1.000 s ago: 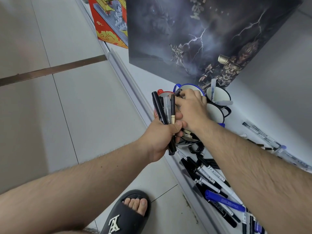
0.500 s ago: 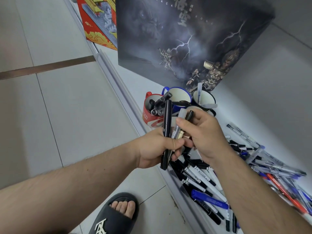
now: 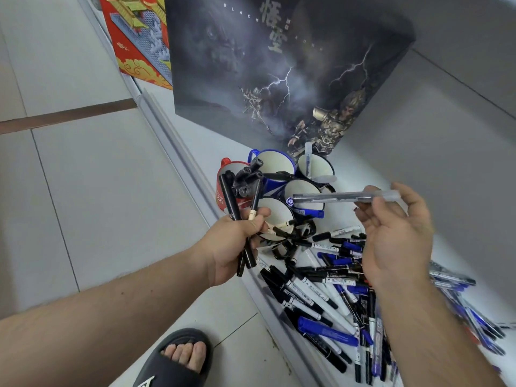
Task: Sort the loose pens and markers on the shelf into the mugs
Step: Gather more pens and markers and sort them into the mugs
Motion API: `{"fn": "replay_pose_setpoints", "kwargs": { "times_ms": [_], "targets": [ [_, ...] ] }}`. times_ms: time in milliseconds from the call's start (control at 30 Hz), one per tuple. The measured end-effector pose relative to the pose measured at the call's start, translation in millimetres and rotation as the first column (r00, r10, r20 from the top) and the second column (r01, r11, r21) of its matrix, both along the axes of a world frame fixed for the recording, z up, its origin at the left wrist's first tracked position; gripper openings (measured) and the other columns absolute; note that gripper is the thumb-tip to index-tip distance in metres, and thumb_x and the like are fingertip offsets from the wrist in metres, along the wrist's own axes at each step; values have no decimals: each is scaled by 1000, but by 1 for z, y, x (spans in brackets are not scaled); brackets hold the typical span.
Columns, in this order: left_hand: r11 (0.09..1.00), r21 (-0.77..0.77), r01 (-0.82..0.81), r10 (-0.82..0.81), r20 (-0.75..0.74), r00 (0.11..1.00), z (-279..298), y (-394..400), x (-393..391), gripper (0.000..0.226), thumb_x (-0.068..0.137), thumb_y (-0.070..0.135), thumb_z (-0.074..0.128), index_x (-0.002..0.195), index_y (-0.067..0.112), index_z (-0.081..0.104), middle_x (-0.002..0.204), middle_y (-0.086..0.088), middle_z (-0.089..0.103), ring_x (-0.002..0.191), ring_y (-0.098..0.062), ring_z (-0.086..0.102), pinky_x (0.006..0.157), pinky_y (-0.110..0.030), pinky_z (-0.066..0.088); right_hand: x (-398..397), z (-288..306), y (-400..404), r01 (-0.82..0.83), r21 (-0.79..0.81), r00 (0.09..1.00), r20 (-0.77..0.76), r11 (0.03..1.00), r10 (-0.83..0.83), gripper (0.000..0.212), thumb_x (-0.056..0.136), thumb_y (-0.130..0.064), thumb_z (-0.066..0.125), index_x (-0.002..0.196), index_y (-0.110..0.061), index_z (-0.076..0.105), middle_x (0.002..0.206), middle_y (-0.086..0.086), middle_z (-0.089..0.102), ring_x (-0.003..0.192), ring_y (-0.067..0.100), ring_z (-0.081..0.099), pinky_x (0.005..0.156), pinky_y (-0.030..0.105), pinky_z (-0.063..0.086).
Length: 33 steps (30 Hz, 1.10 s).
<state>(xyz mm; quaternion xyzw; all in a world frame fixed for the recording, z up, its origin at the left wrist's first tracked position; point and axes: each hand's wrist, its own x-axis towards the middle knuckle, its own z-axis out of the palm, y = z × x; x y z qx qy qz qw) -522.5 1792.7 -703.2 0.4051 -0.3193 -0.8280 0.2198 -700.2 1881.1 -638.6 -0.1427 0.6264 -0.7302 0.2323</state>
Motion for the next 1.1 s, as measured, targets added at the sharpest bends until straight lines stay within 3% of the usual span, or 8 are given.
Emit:
{"fn": "replay_pose_setpoints", "kwargs": {
  "times_ms": [133, 333, 433, 533, 633, 767, 933, 1100],
  "targets": [
    [1000, -4, -9, 8, -9, 1000, 1, 2, -1, 19, 99, 8, 51, 109, 12, 66, 68, 6, 60, 49, -8, 37, 46, -19, 33, 4, -8, 6, 5, 15, 1000, -20, 1000, -4, 32, 93, 9, 54, 104, -21, 56, 95, 7, 75, 104, 26, 69, 89, 35, 54],
    [1000, 17, -5, 5, -17, 1000, 2, 3, -2, 20, 100, 8, 50, 114, 11, 64, 72, 5, 65, 47, -7, 43, 45, -18, 40, 7, -17, 9, 42, 8, 994, -101, 999, -41, 31, 91, 11, 58, 95, -20, 57, 101, 8, 70, 94, 15, 71, 87, 33, 57],
    [1000, -19, 3, -3, -10, 1000, 4, 2, -2, 18, 100, 10, 51, 114, 12, 63, 69, 5, 64, 44, -7, 39, 43, -19, 37, -9, -17, -3, 182, 21, 952, -256, 983, -171, 30, 91, 4, 61, 95, -24, 54, 94, -5, 63, 84, 16, 72, 77, 24, 56],
    [999, -43, -9, 8, -16, 1000, 4, 1, -2, 18, 100, 11, 51, 114, 10, 62, 68, 4, 61, 43, -8, 36, 43, -20, 34, -29, -22, -29, 243, 107, 880, -443, 964, -172, 29, 93, -4, 59, 93, -32, 49, 88, -11, 61, 82, 19, 72, 76, 34, 59],
    [998, -57, -9, 7, -24, 1000, 3, -1, -2, 20, 100, 10, 50, 116, 8, 62, 68, 2, 60, 43, -9, 35, 44, -21, 33, -44, -36, -60, 246, 226, 797, -601, 943, -63, 21, 91, -8, 58, 103, -25, 54, 86, -18, 59, 86, 21, 70, 77, 35, 56],
    [998, -64, 22, -24, -31, 999, 3, 0, -2, 21, 100, 11, 50, 118, 8, 61, 69, 2, 58, 45, -10, 35, 47, -22, 31, -53, -59, -90, 188, 474, 668, -703, 860, 242, 24, 93, -13, 57, 115, -17, 62, 105, 2, 66, 95, 24, 63, 81, 33, 50],
    [988, -104, 116, -116, 8, 993, -1, -1, 2, 23, 100, 14, 51, 121, 10, 60, 69, 3, 58, 46, -10, 35, 47, -22, 34, -58, -69, -102, 220, 710, 461, -680, 669, 570, 23, 95, -19, 57, 113, -18, 71, 114, 9, 65, 108, 32, 52, 88, 36, 38],
    [978, -139, 157, -157, 13, 988, 2, 1, 2, 22, 101, 12, 49, 120, 10, 60, 69, 3, 57, 46, -10, 36, 47, -22, 35, -55, -67, -102, 244, 848, 504, -525, 470, 686, 38, 99, -32, 48, 136, -32, 55, 134, 6, 48, 125, 27, 32, 98, 38, 26]
  ]
}}
